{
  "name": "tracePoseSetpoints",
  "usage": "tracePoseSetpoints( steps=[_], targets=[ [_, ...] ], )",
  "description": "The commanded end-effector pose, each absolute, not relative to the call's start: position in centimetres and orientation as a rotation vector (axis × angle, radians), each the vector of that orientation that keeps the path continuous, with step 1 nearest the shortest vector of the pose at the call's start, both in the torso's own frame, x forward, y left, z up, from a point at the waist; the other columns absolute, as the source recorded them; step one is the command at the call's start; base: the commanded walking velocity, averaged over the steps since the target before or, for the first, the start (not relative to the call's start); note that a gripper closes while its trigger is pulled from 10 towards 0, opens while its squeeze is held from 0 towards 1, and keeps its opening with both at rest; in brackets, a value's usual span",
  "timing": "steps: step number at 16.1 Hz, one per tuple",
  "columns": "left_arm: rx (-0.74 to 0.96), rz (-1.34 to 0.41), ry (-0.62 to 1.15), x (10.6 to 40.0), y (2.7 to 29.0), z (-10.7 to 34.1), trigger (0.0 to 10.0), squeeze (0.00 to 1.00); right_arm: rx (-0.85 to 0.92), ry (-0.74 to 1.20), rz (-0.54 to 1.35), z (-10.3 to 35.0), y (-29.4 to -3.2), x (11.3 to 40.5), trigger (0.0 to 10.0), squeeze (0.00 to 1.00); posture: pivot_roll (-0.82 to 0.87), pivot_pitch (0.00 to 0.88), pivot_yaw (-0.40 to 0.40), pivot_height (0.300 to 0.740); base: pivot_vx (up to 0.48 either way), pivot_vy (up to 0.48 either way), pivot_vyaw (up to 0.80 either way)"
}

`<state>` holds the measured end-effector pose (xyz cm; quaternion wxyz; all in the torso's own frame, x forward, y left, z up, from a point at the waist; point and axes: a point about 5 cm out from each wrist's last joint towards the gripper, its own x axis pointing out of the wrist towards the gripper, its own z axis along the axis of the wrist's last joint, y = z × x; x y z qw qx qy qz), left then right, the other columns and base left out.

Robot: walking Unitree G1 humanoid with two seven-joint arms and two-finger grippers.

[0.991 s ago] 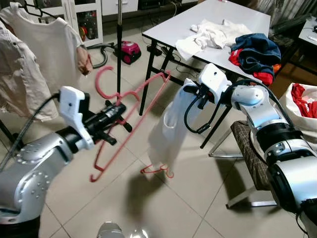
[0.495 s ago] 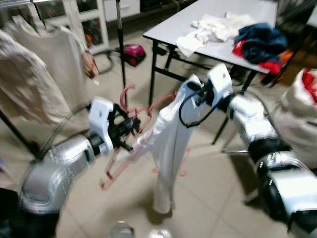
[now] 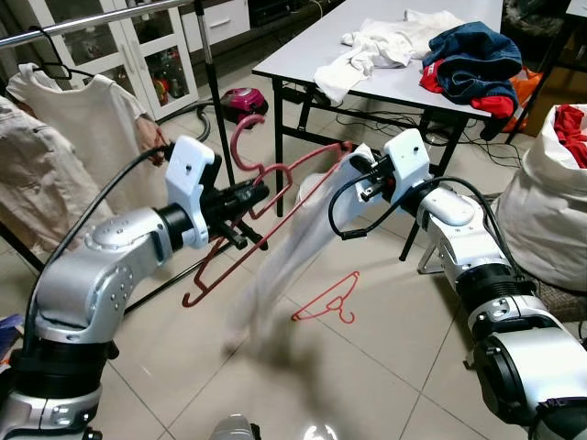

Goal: Hang hanger

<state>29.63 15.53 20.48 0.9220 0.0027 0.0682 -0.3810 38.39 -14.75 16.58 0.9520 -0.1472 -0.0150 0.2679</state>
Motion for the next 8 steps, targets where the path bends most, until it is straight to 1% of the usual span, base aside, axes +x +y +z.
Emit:
tracePoseSetpoints(
  steps=[1, 5, 8],
  targets=[
    [0.012, -0.786, 0.142, 29.4, 15.9, 20.7, 10.0, 0.00, -0.324, -0.059, 0.540, 17.5, -15.0, 38.5, 10.0, 0.00, 0.08, 0.000, 0.055, 0.740, 0.000, 0.000, 0.00],
    [0.066, -0.810, 0.102, 29.2, 17.1, 22.4, 10.0, 0.00, -0.339, -0.030, 0.506, 16.9, -16.1, 38.3, 10.0, 0.00, 0.07, 0.000, 0.061, 0.740, 0.000, 0.000, 0.00],
    [0.113, -0.824, 0.072, 29.3, 18.2, 23.6, 10.0, 0.00, -0.348, -0.021, 0.503, 16.9, -16.4, 38.3, 10.0, 0.00, 0.06, 0.000, 0.054, 0.740, 0.000, 0.000, 0.00]
  ],
)
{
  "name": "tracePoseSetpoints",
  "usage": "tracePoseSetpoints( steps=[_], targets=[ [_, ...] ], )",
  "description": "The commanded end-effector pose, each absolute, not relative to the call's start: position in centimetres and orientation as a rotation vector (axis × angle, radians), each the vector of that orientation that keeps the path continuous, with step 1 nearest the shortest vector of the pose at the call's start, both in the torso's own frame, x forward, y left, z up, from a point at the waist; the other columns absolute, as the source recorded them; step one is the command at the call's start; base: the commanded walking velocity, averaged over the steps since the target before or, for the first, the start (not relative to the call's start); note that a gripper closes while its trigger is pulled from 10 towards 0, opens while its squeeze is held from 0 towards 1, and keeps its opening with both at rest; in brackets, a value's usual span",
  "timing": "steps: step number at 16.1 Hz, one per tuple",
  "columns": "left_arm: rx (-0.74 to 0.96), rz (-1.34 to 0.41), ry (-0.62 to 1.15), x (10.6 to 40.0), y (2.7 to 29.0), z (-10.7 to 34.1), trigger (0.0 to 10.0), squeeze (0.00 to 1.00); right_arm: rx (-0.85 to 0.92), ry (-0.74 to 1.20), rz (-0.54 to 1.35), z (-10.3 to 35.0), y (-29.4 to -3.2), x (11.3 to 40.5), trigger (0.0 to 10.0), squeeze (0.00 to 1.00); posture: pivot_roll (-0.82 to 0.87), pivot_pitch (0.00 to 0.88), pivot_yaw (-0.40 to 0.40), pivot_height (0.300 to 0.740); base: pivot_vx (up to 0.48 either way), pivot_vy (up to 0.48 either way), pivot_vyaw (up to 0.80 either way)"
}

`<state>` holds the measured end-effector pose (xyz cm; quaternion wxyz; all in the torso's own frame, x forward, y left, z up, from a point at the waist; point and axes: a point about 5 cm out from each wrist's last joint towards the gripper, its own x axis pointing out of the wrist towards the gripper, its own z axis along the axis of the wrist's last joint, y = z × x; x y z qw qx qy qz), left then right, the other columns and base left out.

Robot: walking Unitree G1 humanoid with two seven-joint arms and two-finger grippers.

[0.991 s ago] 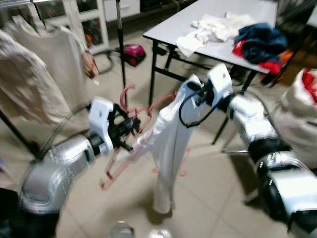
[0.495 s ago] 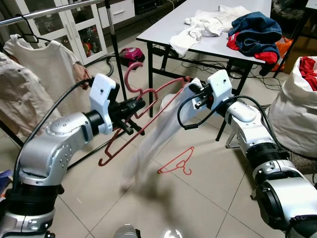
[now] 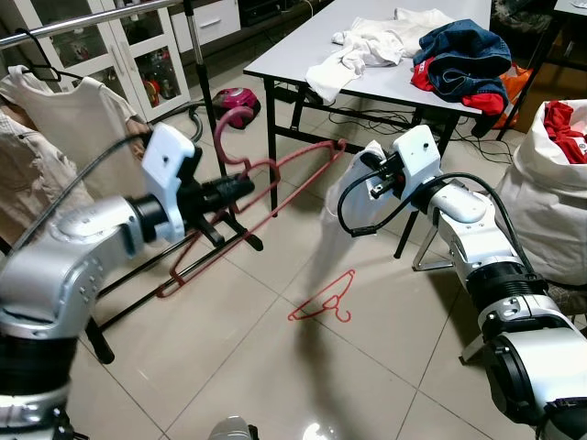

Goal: Hang hanger

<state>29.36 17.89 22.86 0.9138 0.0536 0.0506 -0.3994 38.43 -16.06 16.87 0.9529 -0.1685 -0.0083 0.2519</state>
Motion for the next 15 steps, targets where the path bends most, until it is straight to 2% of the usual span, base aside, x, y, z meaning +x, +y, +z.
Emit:
tracePoseSetpoints(
  steps=[1, 9, 15],
  targets=[
    [0.115, -0.816, 0.059, 29.5, 18.7, 24.2, 10.0, 0.00, -0.352, -0.017, 0.499, 16.9, -16.6, 38.4, 10.0, 0.00, 0.06, 0.000, 0.053, 0.740, 0.000, 0.000, 0.00],
    [0.108, -0.995, 0.105, 27.9, 17.1, 23.1, 10.0, 0.00, -0.374, -0.011, 0.475, 17.2, -17.4, 38.5, 10.0, 0.00, 0.03, 0.000, 0.048, 0.740, 0.000, 0.000, 0.00],
    [0.125, -0.994, 0.146, 27.2, 17.5, 22.5, 10.0, 0.00, -0.386, -0.009, 0.461, 17.5, -17.5, 38.7, 10.0, 0.00, 0.04, 0.000, 0.030, 0.740, 0.000, 0.000, 0.00]
  ],
)
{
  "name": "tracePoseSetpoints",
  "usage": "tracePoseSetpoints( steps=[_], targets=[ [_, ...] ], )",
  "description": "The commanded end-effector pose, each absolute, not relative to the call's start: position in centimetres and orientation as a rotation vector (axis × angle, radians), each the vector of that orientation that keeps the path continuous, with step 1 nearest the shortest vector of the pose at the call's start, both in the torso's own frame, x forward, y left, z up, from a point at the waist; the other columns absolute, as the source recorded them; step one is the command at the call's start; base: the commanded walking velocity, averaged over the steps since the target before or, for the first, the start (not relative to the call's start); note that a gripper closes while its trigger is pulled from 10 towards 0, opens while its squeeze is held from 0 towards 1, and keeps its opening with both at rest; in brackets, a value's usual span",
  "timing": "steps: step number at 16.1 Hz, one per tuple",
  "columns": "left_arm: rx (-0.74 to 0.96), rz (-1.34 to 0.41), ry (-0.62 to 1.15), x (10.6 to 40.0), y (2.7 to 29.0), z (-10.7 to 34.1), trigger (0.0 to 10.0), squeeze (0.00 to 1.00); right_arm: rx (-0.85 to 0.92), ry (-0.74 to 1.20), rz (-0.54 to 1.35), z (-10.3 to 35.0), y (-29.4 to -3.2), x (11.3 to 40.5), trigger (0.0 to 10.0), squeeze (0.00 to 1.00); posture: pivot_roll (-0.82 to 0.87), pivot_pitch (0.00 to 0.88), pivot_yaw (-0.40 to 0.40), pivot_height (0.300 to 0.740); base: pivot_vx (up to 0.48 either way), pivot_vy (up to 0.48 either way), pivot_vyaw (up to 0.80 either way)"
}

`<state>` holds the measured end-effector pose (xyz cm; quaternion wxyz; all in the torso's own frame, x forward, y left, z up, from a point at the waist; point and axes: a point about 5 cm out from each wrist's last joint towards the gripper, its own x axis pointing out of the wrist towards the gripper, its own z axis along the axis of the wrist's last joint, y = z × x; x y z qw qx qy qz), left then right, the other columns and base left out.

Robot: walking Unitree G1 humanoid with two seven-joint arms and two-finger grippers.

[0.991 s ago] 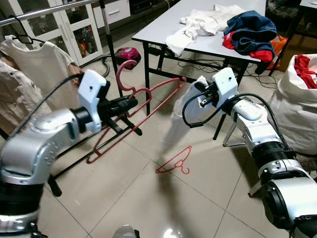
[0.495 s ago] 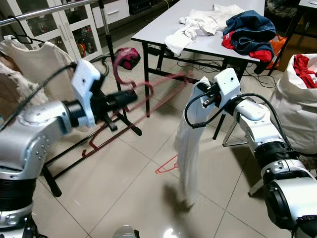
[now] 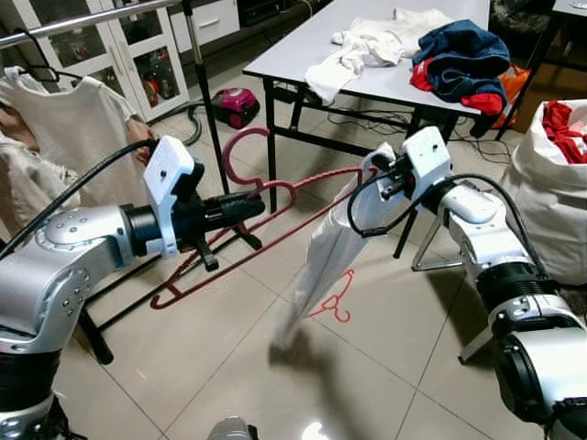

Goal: Hang hanger

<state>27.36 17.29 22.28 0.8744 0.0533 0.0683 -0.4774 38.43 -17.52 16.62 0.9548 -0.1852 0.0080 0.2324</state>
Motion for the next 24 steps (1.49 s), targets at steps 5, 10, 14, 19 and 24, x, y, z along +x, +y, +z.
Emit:
tracePoseSetpoints(
  steps=[5, 10, 14, 19, 24],
  targets=[
    [0.129, -0.967, 0.139, 27.3, 17.3, 22.1, 10.0, 0.00, -0.382, -0.036, 0.495, 18.1, -16.7, 38.7, 10.0, 0.00, 0.04, 0.000, 0.020, 0.740, 0.000, 0.000, 0.00],
    [0.111, -0.945, 0.173, 28.4, 16.0, 20.2, 10.0, 0.00, -0.380, -0.073, 0.546, 19.0, -16.0, 38.3, 10.0, 0.00, 0.03, 0.000, 0.015, 0.740, 0.000, 0.000, 0.00],
    [0.103, -0.963, 0.200, 29.1, 14.0, 18.6, 10.0, 0.00, -0.377, -0.101, 0.580, 19.5, -15.5, 37.6, 10.0, 0.00, 0.02, 0.000, 0.022, 0.740, 0.000, 0.000, 0.00],
    [0.104, -0.993, 0.176, 28.7, 15.0, 19.6, 10.0, 0.00, -0.394, -0.056, 0.512, 18.8, -17.7, 37.3, 10.0, 0.00, 0.00, 0.000, 0.041, 0.740, 0.000, 0.000, 0.00],
    [0.118, -1.064, 0.172, 26.9, 16.0, 20.2, 10.0, 0.00, -0.424, -0.006, 0.454, 18.2, -19.4, 37.4, 10.0, 0.00, 0.01, 0.000, 0.028, 0.740, 0.000, 0.000, 0.00]
  ],
)
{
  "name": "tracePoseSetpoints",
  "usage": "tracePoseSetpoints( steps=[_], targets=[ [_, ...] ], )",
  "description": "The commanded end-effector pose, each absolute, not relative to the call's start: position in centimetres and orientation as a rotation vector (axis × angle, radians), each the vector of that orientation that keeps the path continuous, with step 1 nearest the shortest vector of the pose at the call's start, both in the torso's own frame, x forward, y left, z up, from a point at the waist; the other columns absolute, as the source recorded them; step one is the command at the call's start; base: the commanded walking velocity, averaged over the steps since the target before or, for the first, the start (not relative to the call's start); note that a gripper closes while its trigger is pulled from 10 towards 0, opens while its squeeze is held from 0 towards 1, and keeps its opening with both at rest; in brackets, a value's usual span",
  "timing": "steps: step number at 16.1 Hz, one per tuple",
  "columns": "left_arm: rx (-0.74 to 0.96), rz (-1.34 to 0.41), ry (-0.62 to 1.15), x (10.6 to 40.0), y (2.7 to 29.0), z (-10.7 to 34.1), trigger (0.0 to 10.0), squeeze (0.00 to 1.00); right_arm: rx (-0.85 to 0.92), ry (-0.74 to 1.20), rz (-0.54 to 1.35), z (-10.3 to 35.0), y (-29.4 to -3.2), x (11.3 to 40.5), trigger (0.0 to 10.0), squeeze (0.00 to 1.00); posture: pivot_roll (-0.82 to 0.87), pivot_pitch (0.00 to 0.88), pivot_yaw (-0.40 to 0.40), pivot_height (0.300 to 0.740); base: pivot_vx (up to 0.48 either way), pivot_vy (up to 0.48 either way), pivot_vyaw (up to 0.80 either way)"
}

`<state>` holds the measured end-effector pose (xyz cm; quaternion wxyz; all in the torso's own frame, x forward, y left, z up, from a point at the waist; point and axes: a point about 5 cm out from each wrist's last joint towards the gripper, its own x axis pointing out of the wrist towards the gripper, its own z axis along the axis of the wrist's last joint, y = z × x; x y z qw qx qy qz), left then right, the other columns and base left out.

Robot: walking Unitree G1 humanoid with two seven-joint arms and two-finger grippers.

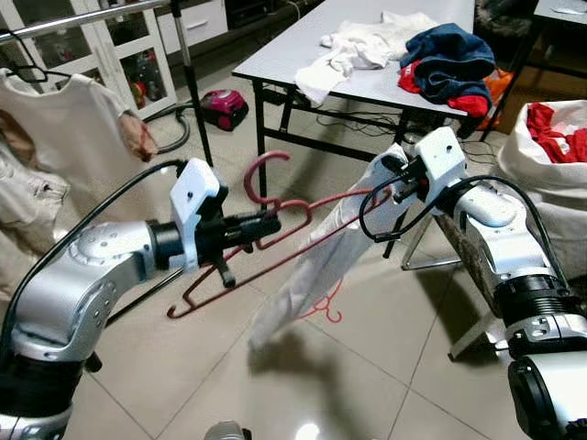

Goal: Hang hanger

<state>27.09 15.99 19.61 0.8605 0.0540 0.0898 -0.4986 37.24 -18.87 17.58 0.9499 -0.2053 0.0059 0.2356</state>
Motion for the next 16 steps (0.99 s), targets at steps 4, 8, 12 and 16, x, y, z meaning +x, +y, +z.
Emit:
tracePoseSetpoints(
  steps=[4, 8, 12, 16],
  targets=[
    [0.127, -1.041, 0.182, 27.0, 16.3, 20.0, 10.0, 0.00, -0.426, -0.014, 0.473, 18.4, -19.1, 37.3, 10.0, 0.00, 0.01, 0.000, 0.024, 0.740, 0.000, 0.000, 0.00],
    [0.143, -1.004, 0.181, 27.6, 17.2, 20.2, 10.0, 0.00, -0.439, -0.008, 0.462, 18.6, -20.2, 37.0, 10.0, 0.00, 0.01, 0.000, 0.023, 0.740, 0.000, 0.000, 0.00],
    [0.141, -0.984, 0.176, 28.2, 17.2, 20.0, 10.0, 0.00, -0.455, -0.014, 0.467, 19.0, -20.8, 36.5, 10.0, 0.00, -0.01, 0.000, 0.026, 0.740, 0.000, 0.000, 0.00],
    [0.136, -1.004, 0.173, 28.4, 16.3, 19.7, 10.0, 0.00, -0.461, -0.047, 0.498, 19.8, -20.0, 36.0, 10.0, 0.00, -0.02, 0.000, 0.028, 0.740, 0.000, 0.000, 0.00]
  ],
)
